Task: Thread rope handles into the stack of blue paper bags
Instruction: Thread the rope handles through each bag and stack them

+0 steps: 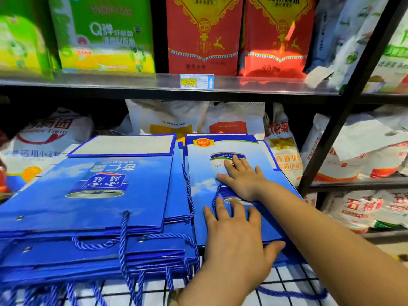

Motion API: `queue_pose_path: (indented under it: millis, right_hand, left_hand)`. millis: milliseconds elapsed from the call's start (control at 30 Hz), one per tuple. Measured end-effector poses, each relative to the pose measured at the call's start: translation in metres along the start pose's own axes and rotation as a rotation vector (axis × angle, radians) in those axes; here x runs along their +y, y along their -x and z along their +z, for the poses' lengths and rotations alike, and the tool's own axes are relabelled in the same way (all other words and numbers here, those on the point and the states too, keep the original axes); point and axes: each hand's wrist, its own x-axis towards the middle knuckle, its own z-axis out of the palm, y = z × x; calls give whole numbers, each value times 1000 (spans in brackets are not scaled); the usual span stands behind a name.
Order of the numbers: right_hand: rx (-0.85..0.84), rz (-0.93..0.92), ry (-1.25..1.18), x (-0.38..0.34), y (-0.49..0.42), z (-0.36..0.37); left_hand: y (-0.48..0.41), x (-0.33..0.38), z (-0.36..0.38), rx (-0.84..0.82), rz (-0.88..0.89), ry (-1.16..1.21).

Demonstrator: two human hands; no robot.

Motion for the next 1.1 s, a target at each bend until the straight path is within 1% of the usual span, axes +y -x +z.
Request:
queue_pose_path:
  millis: [100, 167, 267, 333, 400, 467, 533, 600, 667, 700, 767, 867, 1000, 1033, 1100]
  right_hand:
    - [45, -1, 0, -2, 3, 0]
    - [170, -20, 9, -5, 9, -3]
    - [457, -175, 187, -14, 19, -13]
    - [570, -234, 127, -25, 28, -26]
    - [618, -266, 88, -40, 38, -44]
    - [579, -395, 100, -61, 54, -59]
    - [488, -629, 0, -89, 81, -64]
    - [345, -870, -88, -115, 107, -59]
    - [199, -989, -95, -133, 119, -48]
    - [149, -1010, -95, -139, 120, -43]
    - [103, -1013, -139, -147, 116, -34]
    - [96, -963, -278, -153, 112, -30]
    - [168, -881, -341, -163, 111, -31]
    - [193, -844, -394, -167, 111, -32]
    - [243, -765, -575, -173, 112, -34]
  left_hand:
    - [3, 1, -3, 9, -7, -23]
    - [11, 2, -13, 25, 25, -21]
    - [34, 5, -18, 188, 173, 31]
    - [59, -2, -24, 215, 219, 168]
    - [78, -19, -24, 374, 250, 231]
    - [99, -48, -33, 513, 254, 256]
    - [116, -82, -40, 604, 241, 279]
    - [130, -115, -46, 637, 160, 312]
    - [140, -139, -47, 661, 24, 341]
    - [144, -148, -47, 661, -33, 363]
    - [148, -160, -45, 642, -105, 415]
    - [150, -169, -44, 591, -132, 461]
    - [147, -171, -45, 531, -138, 509]
    - [145, -170, -47, 528, -151, 514]
    - [141, -166, -52, 526, -214, 487]
